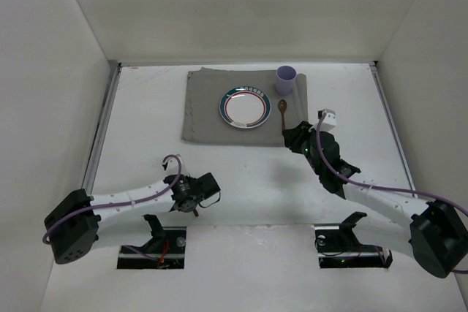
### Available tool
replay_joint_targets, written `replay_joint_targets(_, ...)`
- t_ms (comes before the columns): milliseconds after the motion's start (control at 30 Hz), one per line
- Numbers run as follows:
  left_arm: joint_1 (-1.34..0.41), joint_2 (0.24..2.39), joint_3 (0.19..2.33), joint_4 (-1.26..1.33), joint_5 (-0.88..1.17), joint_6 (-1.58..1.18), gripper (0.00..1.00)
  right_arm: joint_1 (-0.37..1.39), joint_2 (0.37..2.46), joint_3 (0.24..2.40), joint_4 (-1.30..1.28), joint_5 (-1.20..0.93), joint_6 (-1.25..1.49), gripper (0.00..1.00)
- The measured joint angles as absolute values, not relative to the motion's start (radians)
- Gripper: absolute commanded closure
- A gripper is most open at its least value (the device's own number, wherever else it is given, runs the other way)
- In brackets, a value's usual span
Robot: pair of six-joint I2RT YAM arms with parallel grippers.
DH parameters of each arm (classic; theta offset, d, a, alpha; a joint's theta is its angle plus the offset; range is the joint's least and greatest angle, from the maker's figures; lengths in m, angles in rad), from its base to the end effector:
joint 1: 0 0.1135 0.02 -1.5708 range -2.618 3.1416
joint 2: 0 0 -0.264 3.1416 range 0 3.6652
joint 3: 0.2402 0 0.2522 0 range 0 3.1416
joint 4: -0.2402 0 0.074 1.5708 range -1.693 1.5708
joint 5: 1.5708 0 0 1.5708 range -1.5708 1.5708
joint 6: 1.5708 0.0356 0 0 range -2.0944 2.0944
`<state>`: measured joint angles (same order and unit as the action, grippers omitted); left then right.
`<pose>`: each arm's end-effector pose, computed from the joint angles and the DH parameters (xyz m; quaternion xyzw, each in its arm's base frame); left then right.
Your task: Set the dinner table for one person
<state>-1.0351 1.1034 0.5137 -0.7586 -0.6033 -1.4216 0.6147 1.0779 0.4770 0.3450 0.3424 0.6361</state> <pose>0.0994 -0.1280 0.1621 -0.2146 0.9249 -0.0007 0.3137 0.1989 0.1258 0.2298 0.1125 0.7788 0.2432 0.5671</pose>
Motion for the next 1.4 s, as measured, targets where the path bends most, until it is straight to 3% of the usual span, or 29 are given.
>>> replay_joint_targets(133,-1.032,1.074,0.495,-0.746,-0.607,-1.417,0.94,0.607,1.065,0.467,0.345,0.342,0.638,0.62)
replay_joint_targets(400,-1.026,1.086,0.494,-0.754,-0.607,-1.424,0.77,0.601,1.06,0.462,0.345,0.341,0.645,0.61)
replay_joint_targets(733,-1.033,1.174,0.515,-0.743,-0.611,-1.419,0.95,0.591,1.026,0.456,0.345,0.34,0.652,0.61)
replay_joint_targets(1000,-0.995,1.053,0.532,-0.761,-0.626,-1.361,0.99,0.579,1.026,0.455,0.345,0.338,0.659,0.61)
replay_joint_targets(1200,-0.896,1.069,0.676,-0.712,-0.667,-1.131,0.99,0.579,1.026,0.455,0.345,0.332,0.663,0.61)
replay_joint_targets(1400,-0.755,1.318,0.91,-0.485,-0.642,-0.727,0.98,0.579,1.042,0.443,0.363,0.332,0.675,0.61)
